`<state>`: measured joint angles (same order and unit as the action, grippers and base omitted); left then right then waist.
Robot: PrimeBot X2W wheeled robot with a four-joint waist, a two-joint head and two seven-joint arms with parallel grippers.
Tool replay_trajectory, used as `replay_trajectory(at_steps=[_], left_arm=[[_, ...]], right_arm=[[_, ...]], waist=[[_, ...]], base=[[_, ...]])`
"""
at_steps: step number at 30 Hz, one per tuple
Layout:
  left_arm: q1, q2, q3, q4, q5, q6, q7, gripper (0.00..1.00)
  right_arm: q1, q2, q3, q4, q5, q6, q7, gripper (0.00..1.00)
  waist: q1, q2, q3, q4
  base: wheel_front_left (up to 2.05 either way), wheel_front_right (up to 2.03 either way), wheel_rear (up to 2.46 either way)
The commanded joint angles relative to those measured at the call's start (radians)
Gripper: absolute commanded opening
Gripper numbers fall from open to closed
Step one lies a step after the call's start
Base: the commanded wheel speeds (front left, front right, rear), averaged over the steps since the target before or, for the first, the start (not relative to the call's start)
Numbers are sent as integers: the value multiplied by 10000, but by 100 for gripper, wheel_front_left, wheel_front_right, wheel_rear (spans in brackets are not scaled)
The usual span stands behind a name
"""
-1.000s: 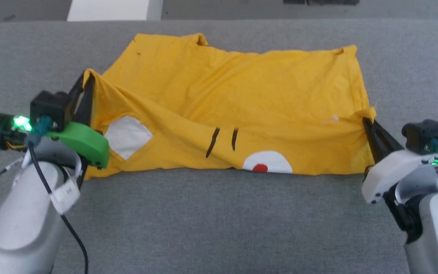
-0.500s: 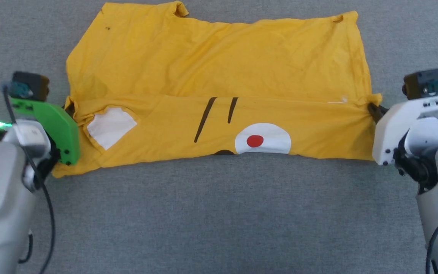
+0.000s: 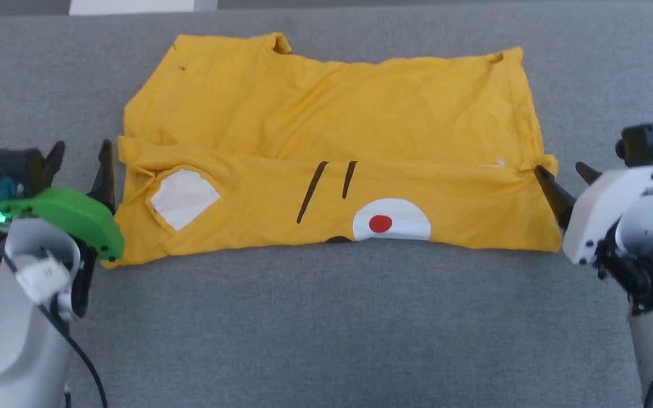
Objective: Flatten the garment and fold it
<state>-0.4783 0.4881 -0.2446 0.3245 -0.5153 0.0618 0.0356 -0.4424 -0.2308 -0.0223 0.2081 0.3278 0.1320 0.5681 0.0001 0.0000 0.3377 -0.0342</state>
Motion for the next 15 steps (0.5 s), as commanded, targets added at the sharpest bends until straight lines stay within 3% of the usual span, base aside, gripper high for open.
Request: replay_trajectory(at_steps=[1, 2, 3, 6, 10, 15], left_arm=[[441, -178, 151, -190, 167, 303, -697, 100], [786, -343, 234, -353, 179, 474, -1188, 100], [1681, -716, 331, -670, 147, 846, -1913, 100], [2459, -1070, 244, -902, 151, 1255, -2061, 100], [3070, -1408, 283, -952, -259, 1578, -1566, 100], [3355, -1467, 439, -934, -637, 2331, -208, 100]], right_arm=[[409, 120, -86, -213, -40, -13, -578, 100], [705, 215, -145, -395, -76, -13, -1112, 100], [1480, 532, -420, -862, -278, -13, -2544, 100], [2209, 1028, -733, -1382, -540, -13, -4140, 100], [2957, 1434, -806, -1862, -890, -13, -5812, 100], [3438, 1646, -606, -2051, -1208, -13, -6771, 100]], waist=[[-1, 0, -670, 130], [-1, 0, -831, 136], [-1, 0, -1146, 154], [-1, 0, -1388, 136], [-1, 0, -1539, 20], [-1, 0, -1597, -240]], base=[[0, 0, 0], [0, 0, 0], [0, 0, 0], [0, 0, 0], [0, 0, 0], [0, 0, 0]])
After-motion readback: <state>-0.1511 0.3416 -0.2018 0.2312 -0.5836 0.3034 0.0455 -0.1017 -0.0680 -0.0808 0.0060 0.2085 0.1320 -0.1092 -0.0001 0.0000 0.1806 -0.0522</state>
